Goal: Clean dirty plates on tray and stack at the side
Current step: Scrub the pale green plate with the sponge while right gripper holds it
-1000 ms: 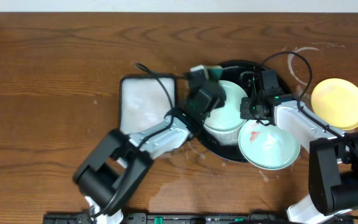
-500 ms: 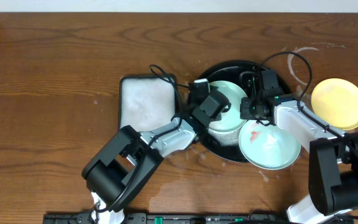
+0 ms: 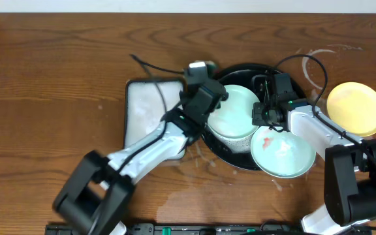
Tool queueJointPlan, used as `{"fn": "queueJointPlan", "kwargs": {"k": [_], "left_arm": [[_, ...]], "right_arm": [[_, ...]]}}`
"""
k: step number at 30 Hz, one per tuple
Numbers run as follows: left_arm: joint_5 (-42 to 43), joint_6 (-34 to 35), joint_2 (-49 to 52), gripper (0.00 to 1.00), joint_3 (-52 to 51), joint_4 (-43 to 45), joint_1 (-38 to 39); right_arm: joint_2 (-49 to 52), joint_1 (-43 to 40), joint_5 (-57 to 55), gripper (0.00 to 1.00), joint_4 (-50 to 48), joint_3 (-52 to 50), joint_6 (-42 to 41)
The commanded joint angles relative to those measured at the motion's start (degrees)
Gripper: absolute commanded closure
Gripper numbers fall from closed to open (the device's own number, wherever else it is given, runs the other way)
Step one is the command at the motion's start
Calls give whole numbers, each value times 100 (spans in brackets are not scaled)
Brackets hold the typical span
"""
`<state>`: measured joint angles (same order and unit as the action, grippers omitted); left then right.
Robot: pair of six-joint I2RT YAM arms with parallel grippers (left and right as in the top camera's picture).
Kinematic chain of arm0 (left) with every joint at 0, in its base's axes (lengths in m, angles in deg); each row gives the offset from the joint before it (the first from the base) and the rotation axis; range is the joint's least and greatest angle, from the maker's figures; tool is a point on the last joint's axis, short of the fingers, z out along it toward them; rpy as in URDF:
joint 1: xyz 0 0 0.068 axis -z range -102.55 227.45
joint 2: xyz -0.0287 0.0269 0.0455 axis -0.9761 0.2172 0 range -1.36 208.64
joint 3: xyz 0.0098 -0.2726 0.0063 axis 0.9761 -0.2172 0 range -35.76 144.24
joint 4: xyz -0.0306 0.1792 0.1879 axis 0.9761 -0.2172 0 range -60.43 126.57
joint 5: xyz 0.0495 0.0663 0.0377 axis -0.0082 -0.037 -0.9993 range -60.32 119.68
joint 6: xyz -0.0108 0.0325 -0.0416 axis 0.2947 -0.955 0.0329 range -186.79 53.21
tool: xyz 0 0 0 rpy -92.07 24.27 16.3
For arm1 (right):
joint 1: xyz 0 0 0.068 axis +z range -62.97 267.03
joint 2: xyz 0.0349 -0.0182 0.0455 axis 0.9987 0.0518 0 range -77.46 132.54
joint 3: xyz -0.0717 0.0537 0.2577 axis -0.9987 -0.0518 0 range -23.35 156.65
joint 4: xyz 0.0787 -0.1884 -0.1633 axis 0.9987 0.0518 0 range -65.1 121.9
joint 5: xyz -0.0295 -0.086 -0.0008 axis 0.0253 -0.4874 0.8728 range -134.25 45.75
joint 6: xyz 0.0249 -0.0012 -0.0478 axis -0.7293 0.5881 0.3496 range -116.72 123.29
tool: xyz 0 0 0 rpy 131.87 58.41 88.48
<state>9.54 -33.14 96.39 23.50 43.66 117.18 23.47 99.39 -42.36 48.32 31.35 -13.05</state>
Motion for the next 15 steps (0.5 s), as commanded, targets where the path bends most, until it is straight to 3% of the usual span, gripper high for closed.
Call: {"fn": "queueJointPlan", "kwargs": {"k": [1,6,15], "left_arm": [[881,627,-7,92,-42,68,33],[1416,1342,538,92,-42,457,160],[1471,1279,1768,92,-42,1209,317]], "right_arm": [[46,39,-24,99,118,-125,9],[46,44,20,99,103,-125,7],[46,46,55,99,125,-125,9]]}}
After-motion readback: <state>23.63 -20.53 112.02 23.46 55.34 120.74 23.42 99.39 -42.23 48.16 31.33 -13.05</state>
